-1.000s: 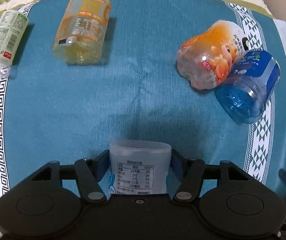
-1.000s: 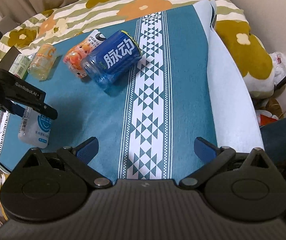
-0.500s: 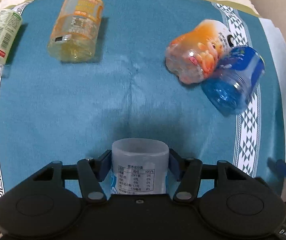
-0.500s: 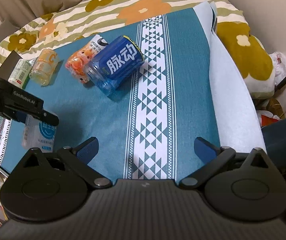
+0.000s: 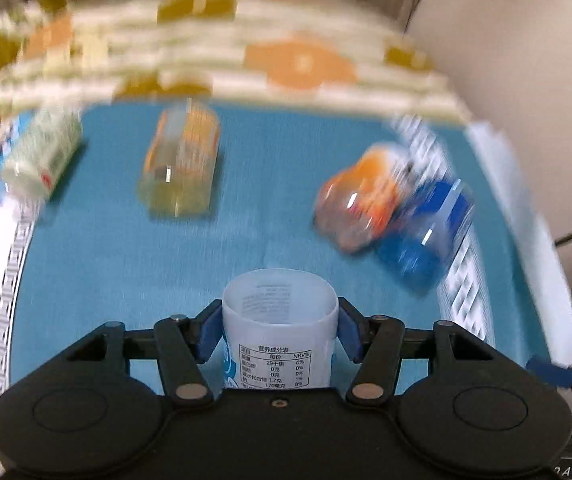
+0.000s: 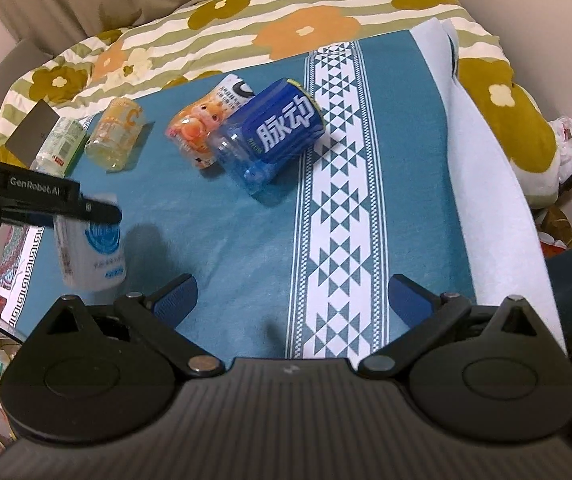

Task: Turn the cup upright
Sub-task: 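Rotate the white cup upright in the left gripper and lower it to the cloth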

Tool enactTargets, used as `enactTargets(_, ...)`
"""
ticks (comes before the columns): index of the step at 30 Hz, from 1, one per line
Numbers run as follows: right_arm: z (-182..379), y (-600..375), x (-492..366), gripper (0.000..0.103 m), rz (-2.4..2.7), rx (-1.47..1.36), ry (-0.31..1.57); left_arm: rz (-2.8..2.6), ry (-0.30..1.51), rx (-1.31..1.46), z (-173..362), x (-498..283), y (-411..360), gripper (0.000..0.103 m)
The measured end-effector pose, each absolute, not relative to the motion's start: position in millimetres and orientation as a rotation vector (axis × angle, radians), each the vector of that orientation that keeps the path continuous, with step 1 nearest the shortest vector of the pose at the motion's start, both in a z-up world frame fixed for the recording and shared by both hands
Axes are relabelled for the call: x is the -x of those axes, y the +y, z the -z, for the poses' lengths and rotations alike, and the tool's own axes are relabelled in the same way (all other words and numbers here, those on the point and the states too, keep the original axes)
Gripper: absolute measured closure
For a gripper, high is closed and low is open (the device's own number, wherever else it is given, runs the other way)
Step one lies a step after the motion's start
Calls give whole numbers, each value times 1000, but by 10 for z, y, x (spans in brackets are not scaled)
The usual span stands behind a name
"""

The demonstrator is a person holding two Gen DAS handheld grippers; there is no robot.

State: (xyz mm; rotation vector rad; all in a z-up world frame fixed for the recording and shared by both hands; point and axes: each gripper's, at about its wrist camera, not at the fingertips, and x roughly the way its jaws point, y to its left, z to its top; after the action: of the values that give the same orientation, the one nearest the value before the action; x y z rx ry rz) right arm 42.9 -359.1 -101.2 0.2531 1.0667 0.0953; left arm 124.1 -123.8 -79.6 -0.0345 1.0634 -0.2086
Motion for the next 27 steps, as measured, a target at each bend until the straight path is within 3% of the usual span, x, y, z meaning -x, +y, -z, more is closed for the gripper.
enactTargets(4,1064,-3516,-388,0,-99,-221,1081,163,865,27,910,-989,-1195,41)
enactTargets(13,1135,-3393,-328,0,-96,-130,1084,146,699,41,1173,-682,-1133,40)
enactTargets(19,1153,-3313,-312,0,-116,-120,1089,151,739,9,1157,-595,-1150,40)
enactTargets(27,1138,-3235,-350,0,-150,-120,1098,155,920,-36,1091,-724,-1200,37)
